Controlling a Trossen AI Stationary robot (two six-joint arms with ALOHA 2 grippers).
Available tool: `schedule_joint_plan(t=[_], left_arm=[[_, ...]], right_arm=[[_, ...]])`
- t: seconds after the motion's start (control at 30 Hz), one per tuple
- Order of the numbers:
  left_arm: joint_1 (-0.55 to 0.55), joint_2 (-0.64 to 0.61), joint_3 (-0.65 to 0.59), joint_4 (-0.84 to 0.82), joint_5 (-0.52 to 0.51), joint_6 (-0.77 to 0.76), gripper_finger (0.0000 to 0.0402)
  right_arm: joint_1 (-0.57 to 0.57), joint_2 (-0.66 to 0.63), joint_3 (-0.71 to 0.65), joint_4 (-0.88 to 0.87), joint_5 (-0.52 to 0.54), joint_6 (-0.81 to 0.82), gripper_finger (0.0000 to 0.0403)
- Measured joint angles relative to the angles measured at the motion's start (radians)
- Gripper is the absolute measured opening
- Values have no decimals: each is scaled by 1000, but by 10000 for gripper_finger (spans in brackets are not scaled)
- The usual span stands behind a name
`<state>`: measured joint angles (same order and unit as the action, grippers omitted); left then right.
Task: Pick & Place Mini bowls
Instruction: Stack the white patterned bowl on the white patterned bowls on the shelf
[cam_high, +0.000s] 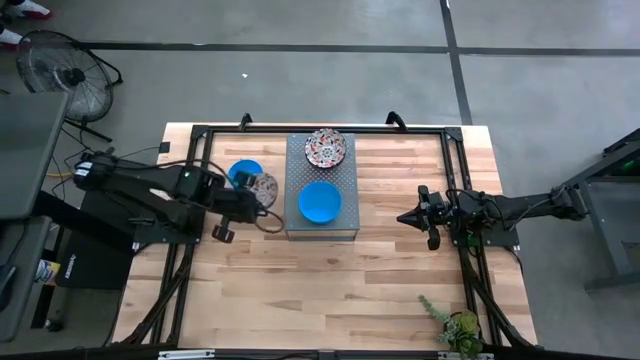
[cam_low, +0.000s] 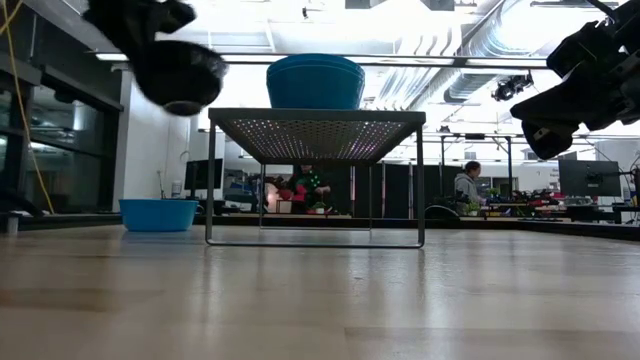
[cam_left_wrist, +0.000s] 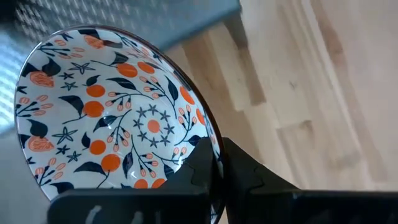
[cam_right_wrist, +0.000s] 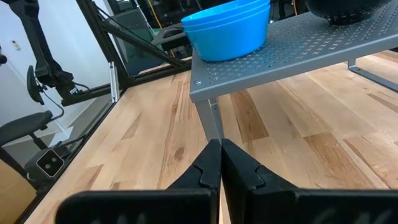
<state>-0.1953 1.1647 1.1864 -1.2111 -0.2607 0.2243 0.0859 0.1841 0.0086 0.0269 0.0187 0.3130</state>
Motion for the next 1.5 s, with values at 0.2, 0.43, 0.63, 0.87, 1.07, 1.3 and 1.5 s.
schedule_joint_plan(t=[0.2,0.43,0.63,0.87,1.07,1.3,1.5], left_arm=[[81,70,92,-17,-8,163,4],[155,130,199,-24,-16,425,4],[219,170,285,-12,-35,587,4],[316,271,433,-31,-64,702,4],[370,402,590,-12,-93,802,4],[438,522,695,22,-93,884,4],[437,579,725,26,-55,940,4]], right_arm=[[0,1,0,0,0,0,0],[0,0,0,0,0,0,0],[0,0,0,0,0,0,0],[0,0,0,0,0,0,0],[0,-1,0,0,0,0,0],[0,-1,0,0,0,0,0],[0,-1,0,0,0,0,0]])
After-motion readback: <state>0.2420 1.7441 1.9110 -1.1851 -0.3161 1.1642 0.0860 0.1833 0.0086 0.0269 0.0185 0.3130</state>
